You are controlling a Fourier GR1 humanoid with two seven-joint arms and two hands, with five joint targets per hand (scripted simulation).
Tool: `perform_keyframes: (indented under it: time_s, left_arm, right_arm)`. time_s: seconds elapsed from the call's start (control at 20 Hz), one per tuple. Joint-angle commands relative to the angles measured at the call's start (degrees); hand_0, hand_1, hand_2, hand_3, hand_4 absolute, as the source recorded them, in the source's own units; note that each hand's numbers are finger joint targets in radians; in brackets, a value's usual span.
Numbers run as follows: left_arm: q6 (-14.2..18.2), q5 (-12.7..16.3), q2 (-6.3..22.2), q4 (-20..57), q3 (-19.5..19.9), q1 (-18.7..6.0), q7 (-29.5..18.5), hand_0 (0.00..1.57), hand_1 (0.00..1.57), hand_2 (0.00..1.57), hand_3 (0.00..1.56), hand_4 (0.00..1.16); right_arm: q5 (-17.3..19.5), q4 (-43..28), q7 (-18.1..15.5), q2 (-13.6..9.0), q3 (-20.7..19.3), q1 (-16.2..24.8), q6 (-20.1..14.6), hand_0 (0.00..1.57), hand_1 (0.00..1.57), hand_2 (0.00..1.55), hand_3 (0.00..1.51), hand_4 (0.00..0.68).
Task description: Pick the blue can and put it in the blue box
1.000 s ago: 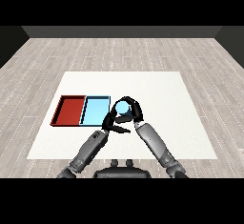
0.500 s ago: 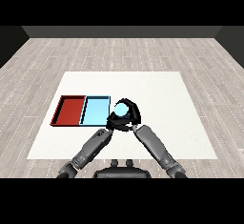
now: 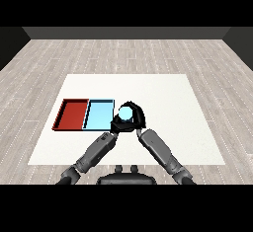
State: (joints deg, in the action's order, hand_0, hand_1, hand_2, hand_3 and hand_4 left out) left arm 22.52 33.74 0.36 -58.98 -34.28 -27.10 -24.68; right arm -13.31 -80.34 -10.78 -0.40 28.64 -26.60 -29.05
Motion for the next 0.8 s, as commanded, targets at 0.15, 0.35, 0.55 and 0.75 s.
perform_keyframes:
  time_s: [0.15, 0.35, 0.55, 0.75]
  left_arm:
    - [-0.72, 3.75, -0.34, 0.29, -0.97, 0.7, -3.73, 1.57, 1.57, 1.57, 1.5, 0.91]
    - [0.79, 8.64, -0.34, 6.06, -4.4, -2.15, -12.75, 1.57, 1.57, 1.57, 1.51, 1.07]
    - [2.2, 5.75, -0.36, 3.87, -0.58, -4.18, -9.71, 1.57, 1.57, 1.57, 1.54, 1.04]
    - [0.28, 6.02, -0.35, 5.66, -0.93, -2.97, -12.55, 1.57, 1.57, 1.57, 1.54, 1.12]
  right_arm:
    - [-4.17, 3.02, -4.48, 0.38, -0.54, -0.3, 0.82, 1.44, 1.44, 1.44, 1.39, 0.617]
    - [-2.02, -3.01, -1.15, -0.59, -2.05, 4.47, 5.2, 1.41, 1.41, 1.44, 1.39, 0.588]
    - [0.55, -2.78, 2.68, 0.0, 0.39, 2.54, 4.6, 0.82, 0.82, 0.93, 0.62, 0.031]
    - [3.05, -1.83, 3.83, 0.37, -1.22, 2.19, 6.64, 0.0, 0.0, 0.0, 0.0, 0.0]
